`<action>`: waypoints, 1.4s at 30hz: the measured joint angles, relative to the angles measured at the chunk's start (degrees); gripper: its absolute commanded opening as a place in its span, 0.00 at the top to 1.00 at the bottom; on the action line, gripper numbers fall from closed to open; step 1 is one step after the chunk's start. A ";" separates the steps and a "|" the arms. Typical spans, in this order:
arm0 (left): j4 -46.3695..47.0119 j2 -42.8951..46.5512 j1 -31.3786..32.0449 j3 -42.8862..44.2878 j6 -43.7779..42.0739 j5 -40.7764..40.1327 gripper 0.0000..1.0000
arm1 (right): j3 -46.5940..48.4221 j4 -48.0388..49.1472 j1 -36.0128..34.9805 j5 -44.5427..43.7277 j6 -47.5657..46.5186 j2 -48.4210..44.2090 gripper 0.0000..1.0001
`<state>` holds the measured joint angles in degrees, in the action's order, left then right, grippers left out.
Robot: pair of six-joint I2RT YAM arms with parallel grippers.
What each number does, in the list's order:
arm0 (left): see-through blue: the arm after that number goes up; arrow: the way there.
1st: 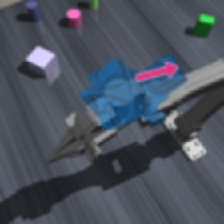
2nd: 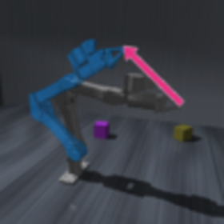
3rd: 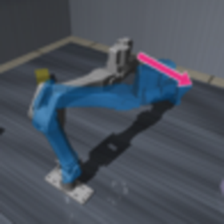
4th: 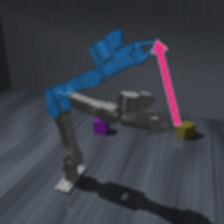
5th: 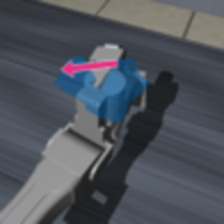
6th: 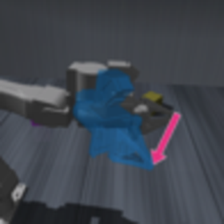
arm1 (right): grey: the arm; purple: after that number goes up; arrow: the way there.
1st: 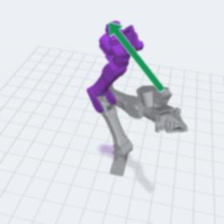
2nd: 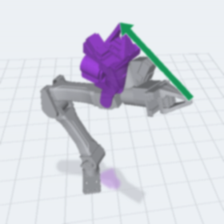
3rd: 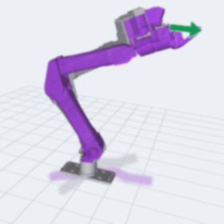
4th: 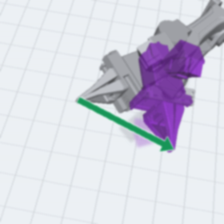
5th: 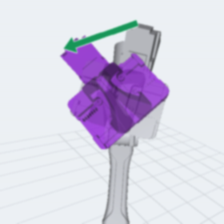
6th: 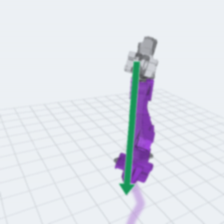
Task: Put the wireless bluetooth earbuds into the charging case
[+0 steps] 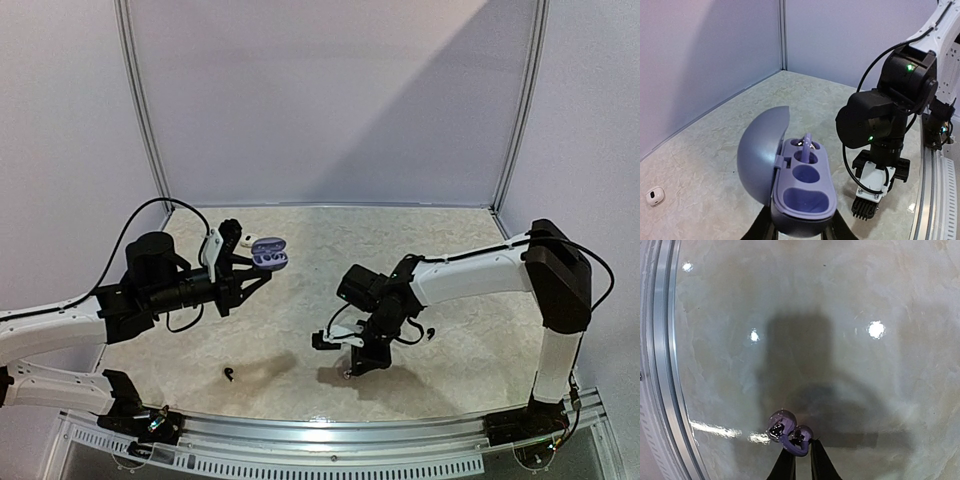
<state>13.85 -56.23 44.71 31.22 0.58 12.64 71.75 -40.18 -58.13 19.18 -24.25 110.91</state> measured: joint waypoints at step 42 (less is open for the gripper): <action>0.00 1.33 0.00 -1.20 -1.27 0.07 1.00 | -4.63 10.54 -15.30 -27.23 22.99 -2.62 0.82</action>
<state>13.85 -54.89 44.71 30.02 -0.69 12.71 67.11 -29.65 -73.43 -8.05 -1.26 108.29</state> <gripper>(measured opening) 0.271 0.169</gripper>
